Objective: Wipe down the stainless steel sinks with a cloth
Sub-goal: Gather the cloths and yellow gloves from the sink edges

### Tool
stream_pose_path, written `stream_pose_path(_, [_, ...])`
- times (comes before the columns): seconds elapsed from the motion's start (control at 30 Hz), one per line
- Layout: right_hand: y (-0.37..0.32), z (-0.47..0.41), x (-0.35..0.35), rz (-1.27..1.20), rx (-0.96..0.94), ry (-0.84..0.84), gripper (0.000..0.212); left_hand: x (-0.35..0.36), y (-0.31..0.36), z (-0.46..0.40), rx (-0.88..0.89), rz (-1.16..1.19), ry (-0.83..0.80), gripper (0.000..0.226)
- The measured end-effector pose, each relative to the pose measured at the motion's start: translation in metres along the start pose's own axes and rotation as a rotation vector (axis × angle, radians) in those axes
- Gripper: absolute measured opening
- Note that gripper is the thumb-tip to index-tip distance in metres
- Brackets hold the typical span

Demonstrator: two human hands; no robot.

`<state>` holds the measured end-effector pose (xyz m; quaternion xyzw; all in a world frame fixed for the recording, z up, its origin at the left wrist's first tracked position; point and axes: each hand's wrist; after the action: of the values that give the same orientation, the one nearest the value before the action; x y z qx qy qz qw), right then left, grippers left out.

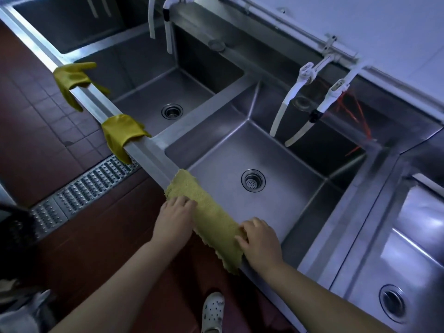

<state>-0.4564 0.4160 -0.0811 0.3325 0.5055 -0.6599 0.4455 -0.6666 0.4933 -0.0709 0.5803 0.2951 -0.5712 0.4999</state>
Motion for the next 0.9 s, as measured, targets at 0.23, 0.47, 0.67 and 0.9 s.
stream_pose_path(0.23, [0.001, 0.000, 0.008, 0.002, -0.023, 0.016, 0.028, -0.004, -0.025, -0.021, 0.036, -0.043, -0.024, 0.037])
stream_pose_path(0.47, [0.001, -0.008, 0.002, -0.027, 0.059, 0.042, 0.019, -0.016, -0.023, -0.030, 0.127, -0.156, -0.129, 0.035])
stream_pose_path(0.67, [0.013, 0.007, -0.029, -0.167, 0.161, 0.065, 0.010, -0.023, -0.014, -0.027, 0.187, -0.118, -0.251, 0.021])
stream_pose_path(0.9, [0.055, 0.047, -0.092, -0.383, 0.386, 0.088, 0.012, -0.052, 0.041, -0.043, 0.300, 0.092, -0.285, 0.018])
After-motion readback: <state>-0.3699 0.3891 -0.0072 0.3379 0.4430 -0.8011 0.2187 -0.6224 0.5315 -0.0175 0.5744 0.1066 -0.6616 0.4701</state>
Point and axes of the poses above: each hand's wrist, its own z-axis away from the middle knuckle, its own x-axis out of the palm, y = z × x, and after that the axes turned 4 degrees about -y, right-handed
